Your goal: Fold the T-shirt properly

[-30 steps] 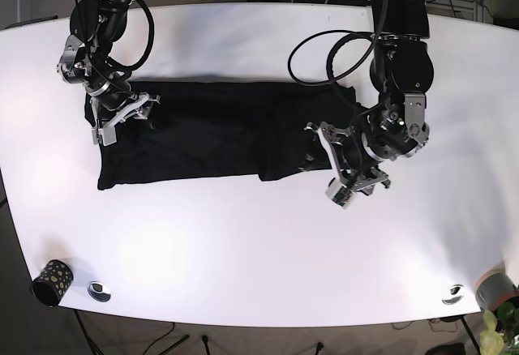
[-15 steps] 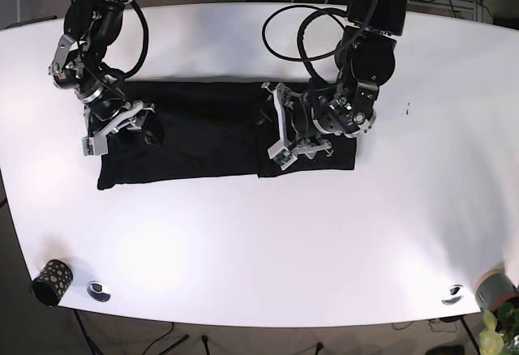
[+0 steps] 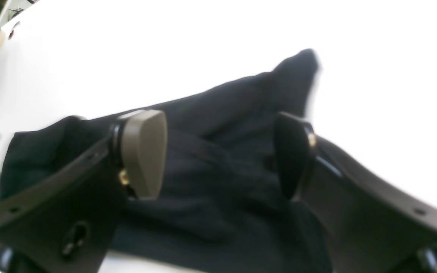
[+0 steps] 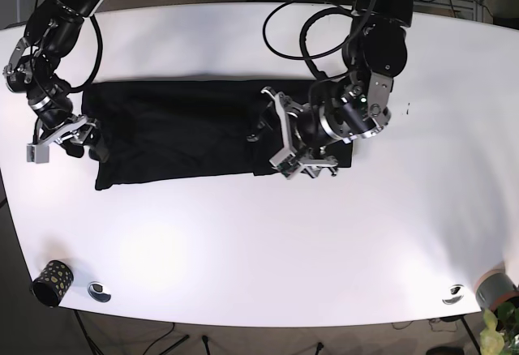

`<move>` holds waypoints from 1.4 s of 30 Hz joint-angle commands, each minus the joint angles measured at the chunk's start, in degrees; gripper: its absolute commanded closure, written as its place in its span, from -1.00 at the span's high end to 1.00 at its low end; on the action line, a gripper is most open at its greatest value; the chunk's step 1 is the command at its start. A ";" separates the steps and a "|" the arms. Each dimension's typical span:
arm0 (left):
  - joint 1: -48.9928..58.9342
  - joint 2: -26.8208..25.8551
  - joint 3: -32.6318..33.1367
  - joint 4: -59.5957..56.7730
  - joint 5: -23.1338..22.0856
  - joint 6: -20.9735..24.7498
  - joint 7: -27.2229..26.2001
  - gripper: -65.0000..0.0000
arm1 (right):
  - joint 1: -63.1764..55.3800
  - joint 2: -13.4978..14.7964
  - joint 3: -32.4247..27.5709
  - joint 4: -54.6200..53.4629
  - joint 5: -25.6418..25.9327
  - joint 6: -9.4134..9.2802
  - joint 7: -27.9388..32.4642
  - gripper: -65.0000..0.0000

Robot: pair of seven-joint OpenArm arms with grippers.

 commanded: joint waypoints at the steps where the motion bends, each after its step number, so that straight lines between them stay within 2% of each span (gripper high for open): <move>1: -0.76 -0.39 -2.67 0.99 -0.21 -0.20 0.87 0.18 | 2.35 2.55 0.90 -4.50 1.01 0.56 0.91 0.33; 4: 1.00 -0.39 -7.50 0.91 -0.21 -1.25 1.92 0.18 | 4.46 4.75 1.16 -11.27 1.09 0.65 0.91 0.33; 7: 2.14 -0.12 -12.43 0.82 -0.21 -6.05 2.01 0.18 | 7.01 6.42 1.42 -17.95 1.09 0.83 0.91 0.33; 9: 3.02 0.05 -15.06 0.82 -0.21 -6.05 2.01 0.18 | 8.32 7.04 1.77 -21.82 1.09 2.41 0.91 0.37; 11: 3.73 0.23 -17.88 0.73 -0.21 -6.05 2.01 0.18 | 10.08 8.09 2.04 -26.74 1.09 4.78 0.91 0.55; 13: 4.25 1.19 -19.72 0.73 -0.21 -6.05 2.01 0.18 | 11.14 8.71 2.04 -30.35 0.92 6.28 0.99 0.72; 15: 4.87 1.81 -21.48 0.73 -0.21 -6.05 1.92 0.18 | 11.93 9.41 2.04 -33.78 0.74 7.25 1.35 0.83; 18: 5.75 1.99 -22.98 0.73 -0.30 -6.05 1.83 0.18 | 12.10 9.50 1.95 -35.89 0.74 7.47 1.35 0.76; 22: 6.36 2.07 -23.15 0.29 -2.85 -6.05 1.75 0.18 | 11.67 9.15 1.86 -36.06 0.57 7.47 1.43 0.68; 24: 6.80 1.81 -23.15 -1.38 -6.19 -6.05 1.75 0.18 | 11.31 7.74 1.77 -36.15 0.48 7.47 1.43 0.68; 26: 6.80 1.81 -23.06 -2.96 -7.42 -6.05 1.66 0.18 | 10.08 6.95 1.69 -35.89 0.48 7.47 1.43 0.68; 30: 6.80 1.81 -22.98 -7.09 -7.59 -6.05 1.66 0.18 | 8.94 5.19 -0.60 -35.27 0.92 7.47 0.99 0.66; 34: 6.72 1.81 -22.80 -8.68 -7.59 -6.05 1.66 0.18 | 6.57 3.70 -4.29 -29.03 1.01 7.47 0.99 0.66; 37: 6.72 1.72 -22.80 -8.85 -7.59 -6.05 1.66 0.18 | 5.51 1.15 -4.91 -24.81 0.83 7.47 0.99 0.66; 42: 6.72 1.37 -22.80 -8.85 -7.51 -6.05 1.66 0.18 | 5.60 0.53 -5.08 -23.31 0.48 7.47 0.99 0.60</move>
